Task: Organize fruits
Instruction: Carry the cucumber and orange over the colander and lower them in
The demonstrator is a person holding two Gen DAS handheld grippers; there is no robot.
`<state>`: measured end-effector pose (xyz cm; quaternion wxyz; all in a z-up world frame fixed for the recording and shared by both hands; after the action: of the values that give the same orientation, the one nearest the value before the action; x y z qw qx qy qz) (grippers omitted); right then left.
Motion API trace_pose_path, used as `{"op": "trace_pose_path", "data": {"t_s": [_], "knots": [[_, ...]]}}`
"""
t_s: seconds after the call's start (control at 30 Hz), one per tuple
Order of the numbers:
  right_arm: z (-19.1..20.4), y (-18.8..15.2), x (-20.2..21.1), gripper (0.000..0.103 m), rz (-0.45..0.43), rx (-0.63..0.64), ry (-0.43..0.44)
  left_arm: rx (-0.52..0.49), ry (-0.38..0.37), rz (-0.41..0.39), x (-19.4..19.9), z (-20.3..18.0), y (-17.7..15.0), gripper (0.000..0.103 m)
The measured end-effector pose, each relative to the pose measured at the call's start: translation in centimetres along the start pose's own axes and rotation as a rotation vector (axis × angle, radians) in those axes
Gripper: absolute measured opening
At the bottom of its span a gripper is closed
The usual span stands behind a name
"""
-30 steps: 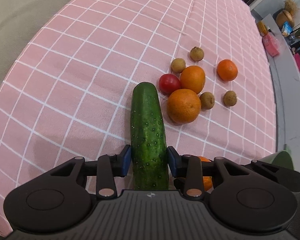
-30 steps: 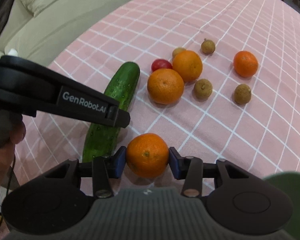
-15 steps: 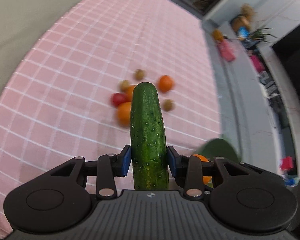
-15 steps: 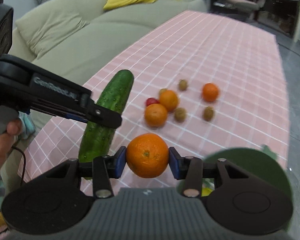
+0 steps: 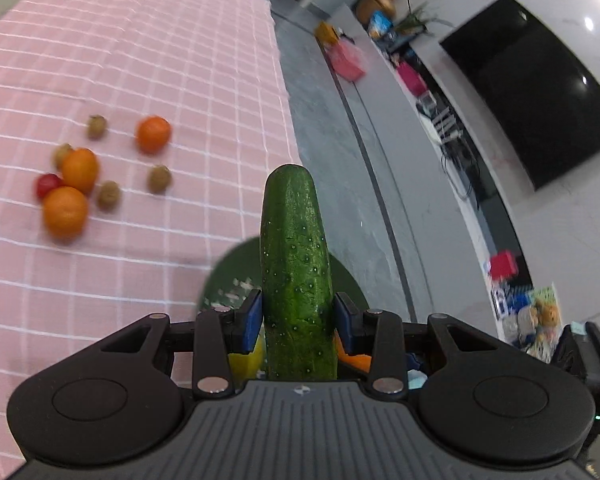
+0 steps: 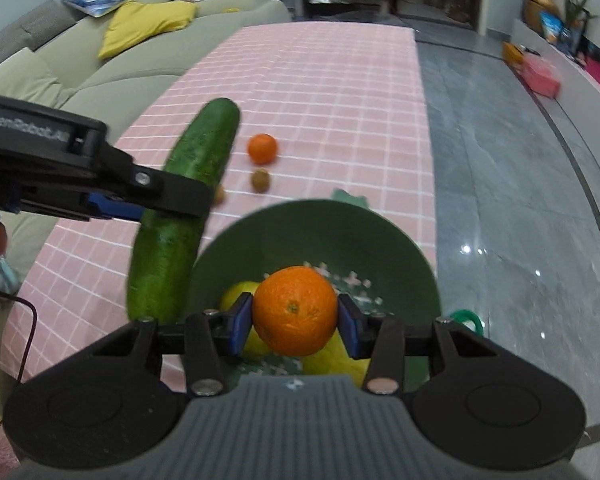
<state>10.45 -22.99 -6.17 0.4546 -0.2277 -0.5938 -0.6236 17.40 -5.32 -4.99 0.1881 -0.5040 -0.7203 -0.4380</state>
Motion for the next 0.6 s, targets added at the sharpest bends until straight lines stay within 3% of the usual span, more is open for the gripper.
{"op": "trace_pose_path", "data": {"t_s": [0.1, 0.3, 0.6], "knots": [[-0.5, -0.3, -0.6, 0.042, 0.012, 0.001, -0.016, -0.022, 0.020, 0.049, -2.1, -0.4, -0.1, 0.043], [-2.2, 0.3, -2.2, 0.042, 0.032, 0.005, -0.037, -0.038, 0.025, 0.051, -4.2, -0.7, 0.3, 0.043], [-3.3, 0.9, -4.6, 0.042, 0.069, 0.043, -0.056, -0.015, 0.020, 0.129, -6.9, -0.1, -0.5, 0.043]]}}
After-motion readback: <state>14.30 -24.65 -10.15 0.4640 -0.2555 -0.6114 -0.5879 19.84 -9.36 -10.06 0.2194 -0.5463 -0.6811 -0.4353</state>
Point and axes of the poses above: each gripper's, at about its wrist camera, not at the fingertips, and x roughly against the way its jaws point, z to its left, y to its top, the point moved 4 cm from there along -x, roughly the way its jaws point, and after that the axes turned 6 degrees about -x, right-handed, at the moved point
